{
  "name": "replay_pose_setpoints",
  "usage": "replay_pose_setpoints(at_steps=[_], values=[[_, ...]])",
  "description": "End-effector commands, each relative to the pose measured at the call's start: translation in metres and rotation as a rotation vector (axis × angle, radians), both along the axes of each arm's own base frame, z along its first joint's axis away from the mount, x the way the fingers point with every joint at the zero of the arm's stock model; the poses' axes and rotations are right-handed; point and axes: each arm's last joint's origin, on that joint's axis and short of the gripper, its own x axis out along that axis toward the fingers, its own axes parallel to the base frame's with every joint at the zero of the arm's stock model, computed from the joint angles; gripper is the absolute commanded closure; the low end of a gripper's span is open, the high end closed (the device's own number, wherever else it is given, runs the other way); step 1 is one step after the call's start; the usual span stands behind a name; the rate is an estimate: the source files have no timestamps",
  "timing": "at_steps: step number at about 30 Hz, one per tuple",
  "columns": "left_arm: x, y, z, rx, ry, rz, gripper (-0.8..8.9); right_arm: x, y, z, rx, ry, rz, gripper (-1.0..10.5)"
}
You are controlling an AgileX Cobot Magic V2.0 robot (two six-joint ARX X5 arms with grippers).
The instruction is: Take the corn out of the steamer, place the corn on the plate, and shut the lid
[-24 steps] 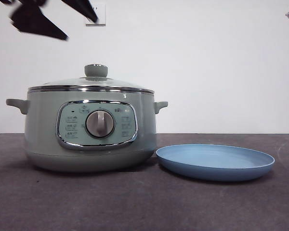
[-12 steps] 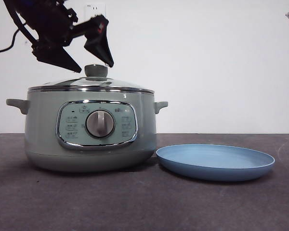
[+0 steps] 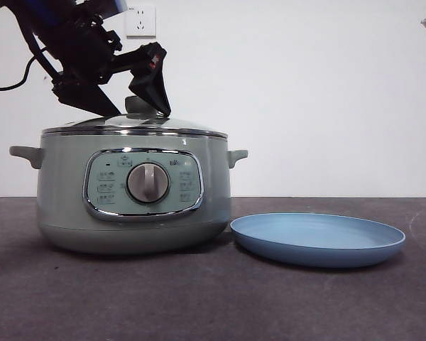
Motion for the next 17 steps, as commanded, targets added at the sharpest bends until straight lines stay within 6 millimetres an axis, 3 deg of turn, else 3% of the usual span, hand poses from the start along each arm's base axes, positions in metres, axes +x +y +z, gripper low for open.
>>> replay_pose_setpoints(at_steps=[1,6,17], values=[[0.0000,-0.0035,-0.0027,0.012,0.002,-0.015,5.63,0.0002,0.0003,0.0011,0.003,-0.001,0.000,2.9],[-0.0006,-0.0040,-0.0030,0.009,0.008,-0.021,8.30,0.0002,0.0003,0.0011,0.003,-0.001,0.000,2.9],[-0.0044,-0.0035,0.0034,-0.009,-0.001,-0.043,8.22,0.0002,0.0003,0.0011,0.003,-0.001,0.000,2.9]])
